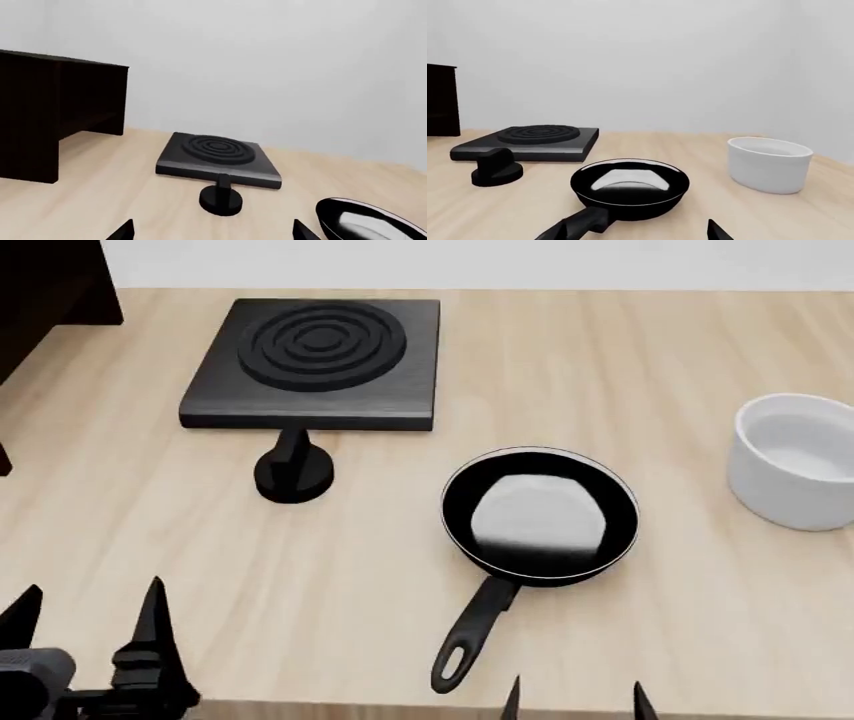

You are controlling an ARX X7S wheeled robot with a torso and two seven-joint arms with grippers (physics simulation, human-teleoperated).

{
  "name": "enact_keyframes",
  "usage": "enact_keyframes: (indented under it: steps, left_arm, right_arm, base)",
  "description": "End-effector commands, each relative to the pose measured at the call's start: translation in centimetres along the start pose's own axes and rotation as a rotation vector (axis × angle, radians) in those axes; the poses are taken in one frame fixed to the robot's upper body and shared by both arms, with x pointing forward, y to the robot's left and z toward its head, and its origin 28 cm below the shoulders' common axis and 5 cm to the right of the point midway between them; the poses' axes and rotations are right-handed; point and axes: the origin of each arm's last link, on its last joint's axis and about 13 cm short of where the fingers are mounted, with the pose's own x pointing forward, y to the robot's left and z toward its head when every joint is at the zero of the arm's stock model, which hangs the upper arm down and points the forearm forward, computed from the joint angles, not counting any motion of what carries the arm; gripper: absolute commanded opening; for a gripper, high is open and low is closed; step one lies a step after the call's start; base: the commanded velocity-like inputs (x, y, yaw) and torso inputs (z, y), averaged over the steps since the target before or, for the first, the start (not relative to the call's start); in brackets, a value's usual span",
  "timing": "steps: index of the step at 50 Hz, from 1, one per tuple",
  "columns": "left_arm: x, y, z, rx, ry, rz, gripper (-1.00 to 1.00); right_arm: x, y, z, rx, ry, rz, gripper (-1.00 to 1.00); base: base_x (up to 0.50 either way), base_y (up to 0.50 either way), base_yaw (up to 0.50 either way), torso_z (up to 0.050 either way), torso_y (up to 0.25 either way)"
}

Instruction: Put the frying pan under the cabinet shelf.

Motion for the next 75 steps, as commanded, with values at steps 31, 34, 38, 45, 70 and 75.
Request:
enact_keyframes:
  steps: [31,34,38,45,70,75]
  left_arm:
    - [1.7,0.3,12.0,0.017,-0.319,0.012,1.0]
    - [1.6,0.5,12.7,0.022,-0.34,0.021,1.0]
    - [1.7,0.6,13.7,0.035,-0.374,0.032,1.0]
    - [1.7,0.9,15.0,0.062,-0.42,0.057,1.0]
    - [0.3,1.4,16.3,0.068,-0.471,0.102,1.0]
    - [0.2,1.4,16.3,0.069,-0.471,0.101,1.0]
  right_arm:
    - [-2.5,-4.2,16.2,-0.17,-0.345,-0.139,1.0]
    - [-2.6,-4.5,17.4,-0.195,-0.376,-0.156,1.0]
    - [-2.6,-5.0,18.6,-0.225,-0.408,-0.176,1.0]
    - [-1.7,-4.3,19.1,-0.265,-0.414,-0.182,1.0]
    - [-1.4,-4.1,20.0,-0.301,-0.439,-0.179,1.0]
    - [-1.4,-4.1,19.9,-0.298,-0.438,-0.177,1.0]
  base:
    - [0.0,0.0,0.0,0.0,0.0]
    - [0.0,0.0,0.0,0.0,0.0]
    - [0.0,0.0,0.0,0.0,0.0]
    - [0.0,0.0,0.0,0.0,0.0]
    - [0.05,0.13,0.0,0.0,0.0]
    - [0.25,0.31,0.0,0.0,0.0]
